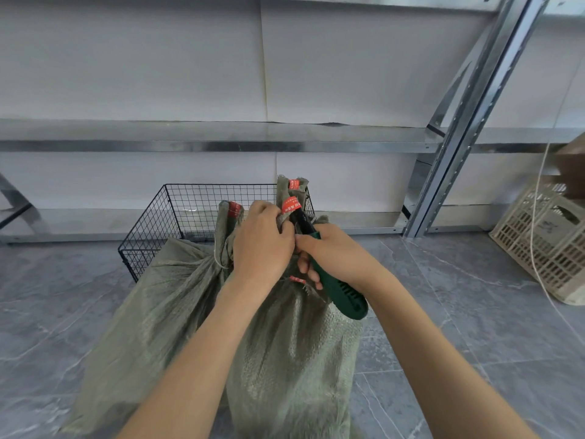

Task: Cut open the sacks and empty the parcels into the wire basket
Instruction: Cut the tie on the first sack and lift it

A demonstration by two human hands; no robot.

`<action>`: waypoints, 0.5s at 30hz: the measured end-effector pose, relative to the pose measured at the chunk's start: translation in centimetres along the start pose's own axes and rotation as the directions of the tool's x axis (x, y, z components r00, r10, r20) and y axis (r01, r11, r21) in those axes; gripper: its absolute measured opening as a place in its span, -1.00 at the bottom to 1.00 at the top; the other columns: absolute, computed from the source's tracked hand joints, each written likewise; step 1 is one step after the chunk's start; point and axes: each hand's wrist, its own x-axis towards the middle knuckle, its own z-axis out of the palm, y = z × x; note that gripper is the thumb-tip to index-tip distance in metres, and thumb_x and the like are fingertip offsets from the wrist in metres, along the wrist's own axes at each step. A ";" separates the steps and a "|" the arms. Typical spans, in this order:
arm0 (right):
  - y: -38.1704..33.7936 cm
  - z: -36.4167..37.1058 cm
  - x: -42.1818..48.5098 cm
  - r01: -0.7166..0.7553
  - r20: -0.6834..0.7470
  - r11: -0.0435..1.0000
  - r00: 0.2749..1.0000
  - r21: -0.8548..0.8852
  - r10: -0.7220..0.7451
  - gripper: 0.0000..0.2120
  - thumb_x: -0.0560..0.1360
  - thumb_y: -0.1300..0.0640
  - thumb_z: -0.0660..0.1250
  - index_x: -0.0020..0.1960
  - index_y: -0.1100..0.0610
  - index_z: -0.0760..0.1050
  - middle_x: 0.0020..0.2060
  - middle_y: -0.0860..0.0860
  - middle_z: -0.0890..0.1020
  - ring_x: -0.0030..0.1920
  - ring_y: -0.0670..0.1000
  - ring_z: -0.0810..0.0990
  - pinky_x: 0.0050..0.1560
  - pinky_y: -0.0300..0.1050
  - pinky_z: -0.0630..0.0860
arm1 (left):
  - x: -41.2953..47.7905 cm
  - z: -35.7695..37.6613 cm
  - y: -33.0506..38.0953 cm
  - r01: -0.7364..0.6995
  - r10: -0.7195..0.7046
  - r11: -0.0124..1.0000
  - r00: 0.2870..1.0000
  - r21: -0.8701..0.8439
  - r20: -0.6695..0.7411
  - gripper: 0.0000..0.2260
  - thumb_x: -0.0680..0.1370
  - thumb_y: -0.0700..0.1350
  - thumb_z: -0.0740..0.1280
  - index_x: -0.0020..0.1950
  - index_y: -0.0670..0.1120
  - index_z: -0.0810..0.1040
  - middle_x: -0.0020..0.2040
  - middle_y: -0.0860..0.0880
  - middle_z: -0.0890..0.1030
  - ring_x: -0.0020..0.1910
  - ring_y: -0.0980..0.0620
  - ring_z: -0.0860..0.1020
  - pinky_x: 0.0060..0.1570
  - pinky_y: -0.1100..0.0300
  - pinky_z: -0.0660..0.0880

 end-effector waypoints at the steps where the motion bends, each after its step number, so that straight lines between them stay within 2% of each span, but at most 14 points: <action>1: 0.2 0.0 0.1 0.022 -0.032 1.000 0.999 -0.009 -0.022 -0.72 0.62 0.15 0.16 -0.25 0.21 0.39 -0.49 0.08 0.50 -0.59 0.02 0.38 -0.53 -0.20 0.39 | 0.2 0.2 0.0 -0.033 0.033 0.999 0.999 -0.006 0.033 -0.82 0.55 -0.10 0.18 -0.08 -0.17 0.53 0.29 -0.03 0.47 0.21 -0.03 0.44 0.10 0.14 0.30; 3: 0.4 0.0 0.0 0.055 -0.090 0.998 0.994 -0.022 -0.057 -0.70 0.61 0.15 0.17 -0.28 0.21 0.38 -0.51 0.05 0.48 -0.58 0.00 0.39 -0.53 -0.20 0.38 | 0.4 0.2 0.2 -0.077 0.087 0.990 0.992 -0.114 0.091 -0.75 0.53 -0.08 0.13 -0.08 -0.17 0.54 0.41 0.02 0.40 0.39 0.01 0.30 0.39 0.04 0.19; 4: 0.5 0.0 0.0 0.065 -0.107 0.998 0.992 -0.024 -0.067 -0.69 0.61 0.14 0.18 -0.28 0.21 0.38 -0.53 0.03 0.47 -0.58 -0.01 0.40 -0.52 -0.21 0.38 | 0.4 0.2 0.4 -0.072 0.097 0.973 0.990 -0.221 0.105 -0.73 0.54 -0.10 0.11 -0.05 -0.18 0.57 0.36 0.06 0.44 0.39 0.11 0.31 0.43 0.11 0.17; 5: 0.5 0.0 -0.1 0.073 -0.119 0.997 0.990 -0.020 -0.075 -0.69 0.61 0.13 0.19 -0.28 0.20 0.38 -0.55 0.00 0.46 -0.58 -0.03 0.40 -0.51 -0.22 0.39 | 0.4 0.0 0.6 -0.029 0.083 0.939 0.986 -0.344 0.142 -0.74 0.57 -0.15 0.12 0.01 -0.19 0.58 0.25 0.11 0.51 0.30 0.27 0.37 0.37 0.28 0.21; 6: 0.5 -0.1 -0.2 0.079 -0.128 0.997 0.989 -0.014 -0.080 -0.69 0.61 0.12 0.19 -0.28 0.20 0.38 -0.56 -0.03 0.45 -0.58 -0.05 0.41 -0.51 -0.23 0.39 | 0.4 0.0 0.8 0.045 0.052 0.890 0.979 -0.454 0.199 -0.75 0.58 -0.20 0.12 0.05 -0.20 0.58 0.10 0.13 0.55 0.13 0.35 0.44 0.21 0.40 0.29; 7: 0.5 -0.1 -0.3 0.082 -0.137 0.997 0.987 -0.010 -0.083 -0.70 0.62 0.12 0.19 -0.27 0.20 0.38 -0.56 -0.04 0.45 -0.59 -0.06 0.41 -0.51 -0.24 0.39 | 0.3 -0.1 1.1 0.120 0.015 0.841 0.970 -0.528 0.244 -0.76 0.59 -0.22 0.11 0.04 -0.20 0.57 -0.03 0.08 0.56 -0.05 0.30 0.48 0.05 0.38 0.35; 9: 0.5 -0.1 -0.3 0.085 -0.154 0.996 0.985 -0.003 -0.084 -0.70 0.62 0.11 0.18 -0.27 0.19 0.38 -0.57 -0.04 0.45 -0.59 -0.07 0.41 -0.51 -0.25 0.40 | 0.3 0.0 1.4 0.224 -0.065 0.802 0.954 -0.553 0.293 -0.79 0.60 -0.21 0.09 -0.16 -0.15 0.46 -0.21 0.02 0.47 -0.25 0.20 0.40 -0.16 0.33 0.33; 10: 0.6 0.0 -0.4 0.089 -0.162 0.996 0.983 0.003 -0.087 -0.69 0.62 0.10 0.18 -0.27 0.19 0.38 -0.57 -0.04 0.45 -0.59 -0.06 0.41 -0.51 -0.26 0.39 | 0.3 0.2 1.6 0.259 -0.098 0.793 0.948 -0.551 0.304 -0.76 0.61 -0.21 0.08 -0.25 -0.06 0.36 -0.27 0.09 0.39 -0.31 0.24 0.33 -0.23 0.38 0.30; 12: 0.8 0.3 -0.3 0.103 -0.180 0.995 0.979 0.010 -0.100 -0.68 0.62 0.09 0.17 -0.28 0.19 0.39 -0.57 0.00 0.45 -0.59 -0.04 0.41 -0.49 -0.24 0.39 | 0.3 0.5 1.9 0.311 -0.133 0.755 0.934 -0.576 0.331 -0.72 0.63 -0.17 0.08 -0.28 0.03 0.24 -0.29 0.16 0.29 -0.35 0.27 0.28 -0.32 0.44 0.29; 14: 1.0 0.7 -0.2 0.121 -0.200 0.993 0.973 0.006 -0.117 -0.68 0.62 0.09 0.17 -0.27 0.19 0.39 -0.54 0.06 0.46 -0.58 -0.02 0.41 -0.48 -0.22 0.39 | 0.2 0.8 2.0 0.329 -0.148 0.727 0.932 -0.603 0.330 -0.74 0.64 -0.11 0.09 -0.25 0.04 0.27 -0.26 0.15 0.32 -0.31 0.29 0.31 -0.29 0.48 0.30; 15: 1.0 0.9 -0.2 0.129 -0.209 0.992 0.970 0.005 -0.125 -0.69 0.62 0.10 0.16 -0.25 0.20 0.40 -0.51 0.09 0.47 -0.57 -0.02 0.41 -0.48 -0.22 0.39 | 0.1 0.9 2.0 0.328 -0.152 0.711 0.935 -0.622 0.320 -0.77 0.64 -0.09 0.10 -0.22 -0.02 0.33 -0.23 0.10 0.37 -0.27 0.24 0.37 -0.22 0.44 0.33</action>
